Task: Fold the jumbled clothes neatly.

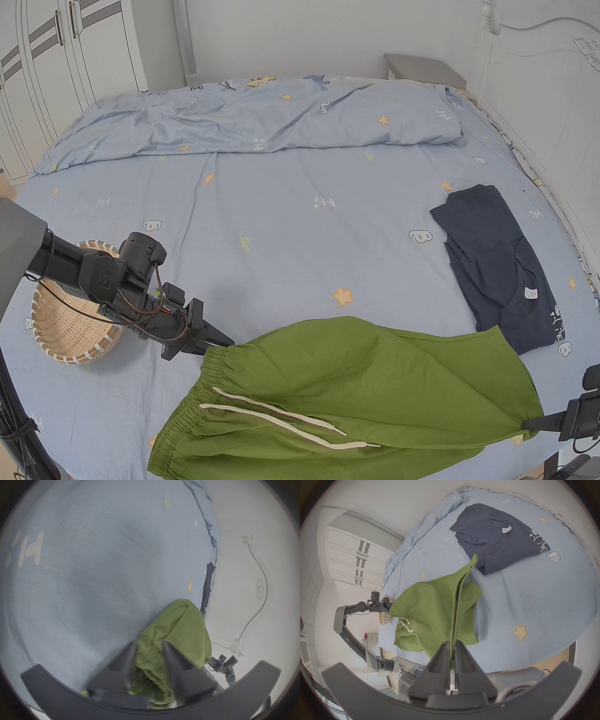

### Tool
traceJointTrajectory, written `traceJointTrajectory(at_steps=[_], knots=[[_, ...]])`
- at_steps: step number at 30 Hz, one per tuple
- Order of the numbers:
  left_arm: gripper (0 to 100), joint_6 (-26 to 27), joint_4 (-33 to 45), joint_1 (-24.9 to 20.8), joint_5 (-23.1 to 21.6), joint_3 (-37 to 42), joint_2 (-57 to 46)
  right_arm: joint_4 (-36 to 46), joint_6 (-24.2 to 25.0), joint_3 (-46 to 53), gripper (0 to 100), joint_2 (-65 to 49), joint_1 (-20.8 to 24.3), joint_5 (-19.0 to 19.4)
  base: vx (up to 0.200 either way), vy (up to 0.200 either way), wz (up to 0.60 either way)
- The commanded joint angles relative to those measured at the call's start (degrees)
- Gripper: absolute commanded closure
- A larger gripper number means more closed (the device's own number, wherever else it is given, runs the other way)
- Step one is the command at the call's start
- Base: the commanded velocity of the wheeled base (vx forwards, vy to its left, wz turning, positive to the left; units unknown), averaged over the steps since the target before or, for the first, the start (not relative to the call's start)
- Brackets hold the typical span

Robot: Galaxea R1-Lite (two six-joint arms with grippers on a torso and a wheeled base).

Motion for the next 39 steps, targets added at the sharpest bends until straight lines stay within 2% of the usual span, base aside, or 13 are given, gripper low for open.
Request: traceJointTrajectory(at_steps=[1, 9, 12, 23, 27, 32, 37, 38, 39], knots=[[100, 0.47, 0.17, 0.08, -0.07, -0.41, 0.08, -0.13, -0.01, -0.03, 100, 0.41, 0.08, 0.05, 0.000, 0.000, 0.00], [100, 0.12, -0.01, 1.14, -0.07, -2.25, -0.89, -0.39, -0.01, -1.44, 100, 0.58, 0.17, 0.05, 0.000, 0.000, 0.00], [100, 0.12, -0.45, 3.42, -0.16, -2.69, -3.17, -2.06, -0.01, -2.41, 100, 0.76, 0.26, 0.14, 0.000, 0.000, 0.00], [100, -0.14, -0.80, 7.47, -0.25, -5.07, -5.99, -7.33, -0.01, -3.64, 100, 5.15, 1.14, 0.14, 0.000, 0.000, 0.00], [100, -0.23, -0.27, 6.94, -0.25, -4.36, -5.28, -7.77, 0.08, -4.08, 100, 6.56, 2.10, 0.05, 0.000, 0.000, 0.00], [100, -0.23, 4.91, 4.74, -0.16, -5.94, -1.41, -7.68, 0.25, -3.90, 100, 6.30, 2.37, 0.05, 0.000, 0.000, 0.00], [100, -0.76, 7.02, 4.57, -0.25, -7.00, -0.01, -7.86, 0.25, -3.55, 100, 6.65, 2.37, 0.05, 0.000, 0.000, 0.00], [0, -1.02, 7.37, 4.57, -0.25, -6.91, -0.01, -7.86, 0.25, -3.37, 100, 6.74, 2.37, 0.05, 0.000, 0.000, 0.00], [0, -1.38, 7.90, 4.57, -0.25, -6.65, -0.10, -7.86, 0.25, -3.37, 100, 6.82, 2.37, 0.05, 0.000, 0.000, 0.00]])
